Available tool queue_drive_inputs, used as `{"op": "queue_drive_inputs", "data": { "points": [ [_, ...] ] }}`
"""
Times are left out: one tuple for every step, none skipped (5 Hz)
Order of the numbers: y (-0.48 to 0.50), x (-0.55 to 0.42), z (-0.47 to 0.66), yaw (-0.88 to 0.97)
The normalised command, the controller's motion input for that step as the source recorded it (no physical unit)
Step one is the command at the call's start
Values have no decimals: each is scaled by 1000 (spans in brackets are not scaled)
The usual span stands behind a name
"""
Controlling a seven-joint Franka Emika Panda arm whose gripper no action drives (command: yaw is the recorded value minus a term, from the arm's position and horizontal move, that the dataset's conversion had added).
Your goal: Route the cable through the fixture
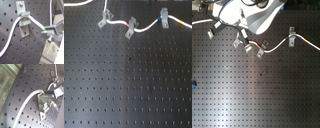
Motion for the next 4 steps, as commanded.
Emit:
{"op": "queue_drive_inputs", "data": {
  "points": [
    [156, 225, 477, 229],
    [136, 52, 448, 129],
    [93, 43, 360, 60],
    [-13, 30, -1, 63]
  ]
}}
